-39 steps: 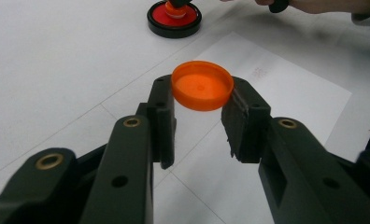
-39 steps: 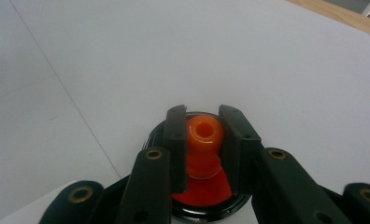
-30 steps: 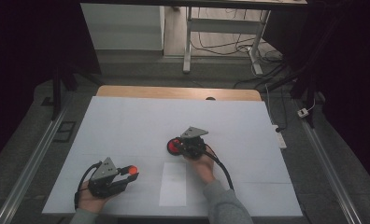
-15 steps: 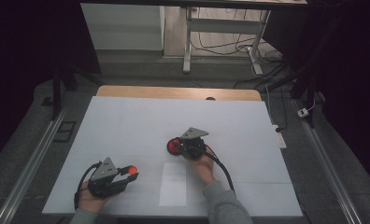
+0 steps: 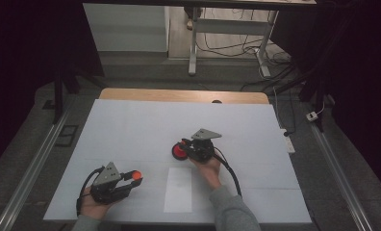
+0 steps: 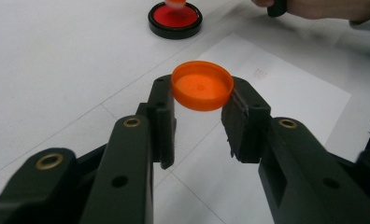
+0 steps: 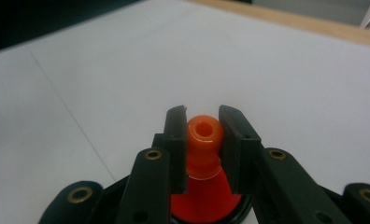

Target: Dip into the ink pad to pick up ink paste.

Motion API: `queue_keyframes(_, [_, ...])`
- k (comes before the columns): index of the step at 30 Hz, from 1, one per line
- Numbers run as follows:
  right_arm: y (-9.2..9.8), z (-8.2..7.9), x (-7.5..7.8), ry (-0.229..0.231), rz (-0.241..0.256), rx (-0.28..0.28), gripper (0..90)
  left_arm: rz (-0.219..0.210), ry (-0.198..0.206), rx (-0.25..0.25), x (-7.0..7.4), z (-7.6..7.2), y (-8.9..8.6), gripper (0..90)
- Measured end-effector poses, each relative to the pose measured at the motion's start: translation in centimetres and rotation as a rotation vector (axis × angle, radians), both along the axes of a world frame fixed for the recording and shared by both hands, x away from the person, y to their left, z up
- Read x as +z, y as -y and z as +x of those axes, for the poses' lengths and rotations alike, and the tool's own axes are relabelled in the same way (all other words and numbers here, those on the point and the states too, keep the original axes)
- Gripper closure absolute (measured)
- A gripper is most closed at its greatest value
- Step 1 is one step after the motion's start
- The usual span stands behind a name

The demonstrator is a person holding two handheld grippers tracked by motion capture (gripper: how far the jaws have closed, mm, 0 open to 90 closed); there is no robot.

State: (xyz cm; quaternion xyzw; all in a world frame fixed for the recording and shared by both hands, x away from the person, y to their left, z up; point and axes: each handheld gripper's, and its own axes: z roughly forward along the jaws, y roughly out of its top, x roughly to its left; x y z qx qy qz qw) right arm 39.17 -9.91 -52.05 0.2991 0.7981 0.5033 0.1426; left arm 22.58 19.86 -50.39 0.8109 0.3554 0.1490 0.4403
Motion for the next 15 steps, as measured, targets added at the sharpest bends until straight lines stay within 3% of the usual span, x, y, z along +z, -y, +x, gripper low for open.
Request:
queue_keyframes(6, [-0.1,-0.2,1.6,0.042,-0.048,0.014,72.8,0.002,0.002,0.000,0.1,-0.1,0.2,65.3])
queue_keyframes(15, [0.1,0.1,1.8,0.043,-0.068,0.005,72.8,-0.004,0.001,0.005,0.1,0.0,-0.1,65.3])
